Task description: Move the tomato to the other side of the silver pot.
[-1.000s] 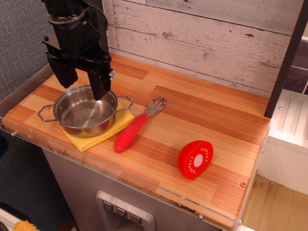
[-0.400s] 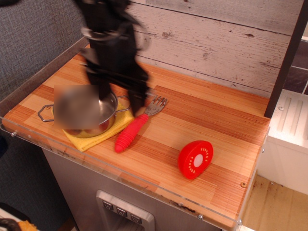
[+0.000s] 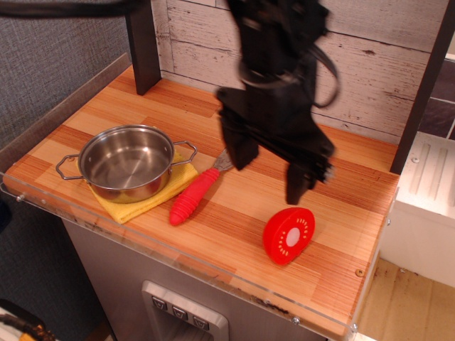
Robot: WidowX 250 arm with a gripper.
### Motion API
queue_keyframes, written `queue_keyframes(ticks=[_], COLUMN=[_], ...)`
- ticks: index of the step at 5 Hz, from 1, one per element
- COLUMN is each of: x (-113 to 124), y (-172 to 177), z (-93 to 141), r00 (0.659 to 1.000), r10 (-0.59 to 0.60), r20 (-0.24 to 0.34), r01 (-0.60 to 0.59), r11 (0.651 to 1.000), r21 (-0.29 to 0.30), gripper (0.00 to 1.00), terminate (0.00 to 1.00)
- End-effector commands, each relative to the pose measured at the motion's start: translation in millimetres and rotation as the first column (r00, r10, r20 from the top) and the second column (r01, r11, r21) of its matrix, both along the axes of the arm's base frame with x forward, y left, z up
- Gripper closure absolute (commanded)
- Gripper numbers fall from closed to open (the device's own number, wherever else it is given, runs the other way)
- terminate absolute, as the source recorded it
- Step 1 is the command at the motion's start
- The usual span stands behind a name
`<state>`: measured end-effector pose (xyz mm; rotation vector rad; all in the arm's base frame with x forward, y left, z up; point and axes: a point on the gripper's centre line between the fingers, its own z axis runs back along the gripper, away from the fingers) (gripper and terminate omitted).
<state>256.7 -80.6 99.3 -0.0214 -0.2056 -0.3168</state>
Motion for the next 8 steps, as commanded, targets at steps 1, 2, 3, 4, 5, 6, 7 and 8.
queue_keyframes(ticks=[1, 2, 3, 4, 5, 6, 7, 8], x=[16.7, 17.4, 13.8, 9.9, 8.7, 13.0, 12.7, 7.9], y=[3.0, 11.0, 9.3, 3.7, -0.7, -0.6, 18.5, 67.4], z=[-28.1, -40.1, -55.4, -75.3, -83.2, -63.7, -13.7, 35.5], r00=[0.998, 0.997, 0.996, 0.991, 0.989, 0.994, 0.999, 0.982], r10=[0.055, 0.062, 0.052, 0.052, 0.044, 0.031, 0.048, 0.170], r20=[-0.036, -0.055, -0.074, -0.125, -0.141, -0.106, -0.005, 0.079], r01=[-0.052, -0.058, -0.047, -0.046, -0.041, -0.032, -0.048, -0.166], r11=[0.997, 0.995, 0.996, 0.998, 0.999, 0.999, 0.997, 0.985], r21=[0.064, 0.077, 0.078, 0.048, 0.026, -0.010, -0.062, -0.054], gripper=[0.00, 0.00, 0.00, 0.00, 1.00, 1.00, 1.00, 1.00], terminate=[0.00, 0.00, 0.00, 0.00, 0.00, 0.00, 0.00, 0.00])
